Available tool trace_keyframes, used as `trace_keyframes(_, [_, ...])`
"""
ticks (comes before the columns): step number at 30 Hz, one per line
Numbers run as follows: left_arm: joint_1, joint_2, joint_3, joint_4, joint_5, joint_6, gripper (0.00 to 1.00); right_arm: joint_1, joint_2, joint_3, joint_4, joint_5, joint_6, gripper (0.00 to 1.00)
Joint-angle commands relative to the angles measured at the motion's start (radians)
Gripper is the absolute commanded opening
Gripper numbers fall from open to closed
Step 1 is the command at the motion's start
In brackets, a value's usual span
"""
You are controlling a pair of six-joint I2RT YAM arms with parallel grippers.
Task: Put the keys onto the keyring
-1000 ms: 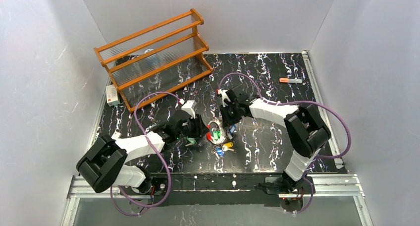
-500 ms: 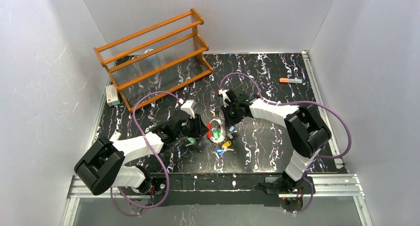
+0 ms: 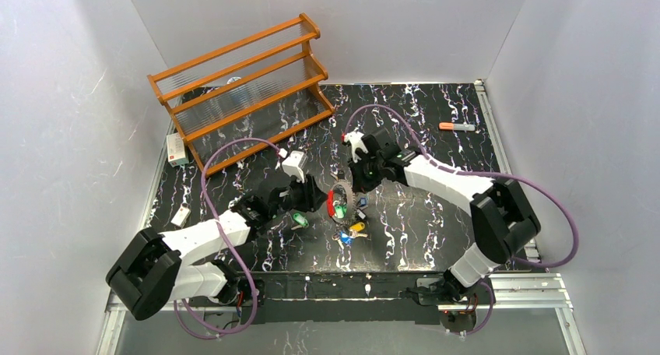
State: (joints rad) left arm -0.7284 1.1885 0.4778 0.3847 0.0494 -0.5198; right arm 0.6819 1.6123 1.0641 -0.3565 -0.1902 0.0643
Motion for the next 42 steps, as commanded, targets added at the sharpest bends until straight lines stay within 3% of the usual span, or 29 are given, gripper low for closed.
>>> trace_keyframes(1, [0.001,-0.021,0.043,0.041,0.061,0.137,0.41,0.001,-0.099,-0.009,0.048,-0.065,-0.11,0.01])
trace_keyframes(12, [0.001,0.023,0.005,0.265,0.398,0.387,0.43,0.001,-0.275,-0.163,0.172,-0.269,-0.31,0.01])
trace_keyframes(23, [-0.005,0.001,-0.086,0.376,0.607,0.669,0.41,-0.042,-0.302,-0.196,0.203,-0.548,-0.306,0.01])
trace_keyframes(31, [-0.028,-0.011,-0.15,0.503,0.59,0.791,0.36,-0.041,-0.333,-0.216,0.217,-0.663,-0.349,0.01])
trace_keyframes(42, [-0.042,0.051,-0.152,0.591,0.514,0.755,0.3,-0.042,-0.332,-0.227,0.228,-0.678,-0.339,0.01])
